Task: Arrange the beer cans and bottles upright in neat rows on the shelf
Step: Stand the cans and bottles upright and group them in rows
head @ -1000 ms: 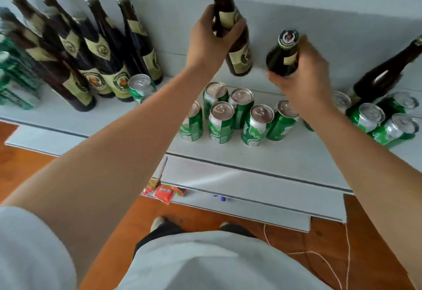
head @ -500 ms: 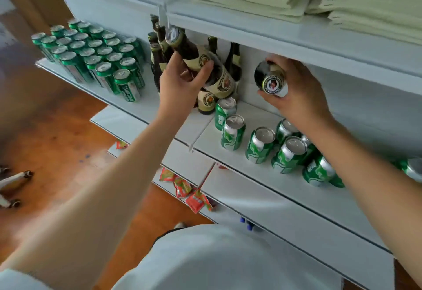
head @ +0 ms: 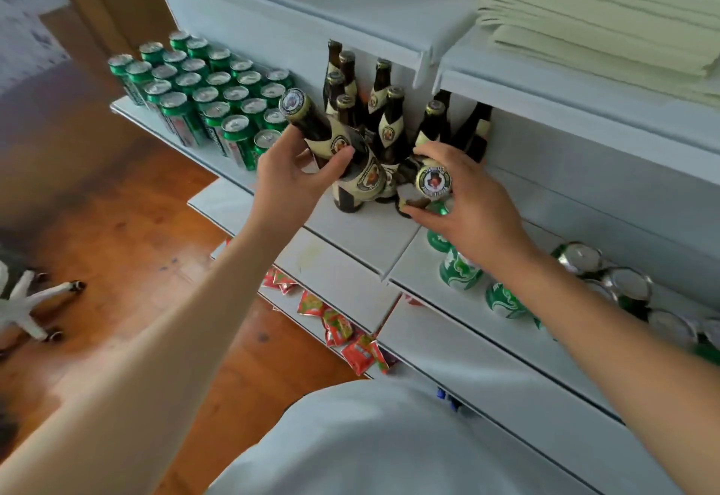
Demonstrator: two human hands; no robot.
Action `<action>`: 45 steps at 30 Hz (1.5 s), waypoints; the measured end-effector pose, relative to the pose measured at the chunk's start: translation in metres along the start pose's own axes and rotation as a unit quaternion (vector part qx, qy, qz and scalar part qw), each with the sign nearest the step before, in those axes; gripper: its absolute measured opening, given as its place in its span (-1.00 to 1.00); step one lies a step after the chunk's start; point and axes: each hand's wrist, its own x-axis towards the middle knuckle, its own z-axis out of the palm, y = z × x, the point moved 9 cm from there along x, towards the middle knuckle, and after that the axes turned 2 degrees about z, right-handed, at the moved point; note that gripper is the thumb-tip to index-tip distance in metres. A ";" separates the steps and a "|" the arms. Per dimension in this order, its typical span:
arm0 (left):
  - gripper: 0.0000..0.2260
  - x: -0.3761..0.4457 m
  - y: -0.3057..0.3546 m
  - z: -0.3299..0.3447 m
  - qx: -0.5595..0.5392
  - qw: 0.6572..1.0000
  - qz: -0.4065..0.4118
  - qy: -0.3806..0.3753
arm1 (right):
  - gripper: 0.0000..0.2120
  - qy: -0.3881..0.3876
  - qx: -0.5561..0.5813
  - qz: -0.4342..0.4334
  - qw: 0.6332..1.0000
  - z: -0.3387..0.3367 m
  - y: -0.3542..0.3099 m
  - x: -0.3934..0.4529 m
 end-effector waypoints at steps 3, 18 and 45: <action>-0.80 0.010 -0.011 -0.025 0.034 0.999 0.001 0.007 | -0.46 0.015 0.041 0.071 0.997 0.028 0.003 0.010; -0.64 0.102 -0.150 -0.014 0.140 0.986 -0.082 -0.046 | -0.44 0.043 0.005 0.317 0.947 0.134 0.054 0.036; -0.28 0.194 -0.187 0.016 0.187 0.965 -0.164 -0.083 | -0.41 0.063 -0.057 0.404 0.911 0.150 0.062 0.042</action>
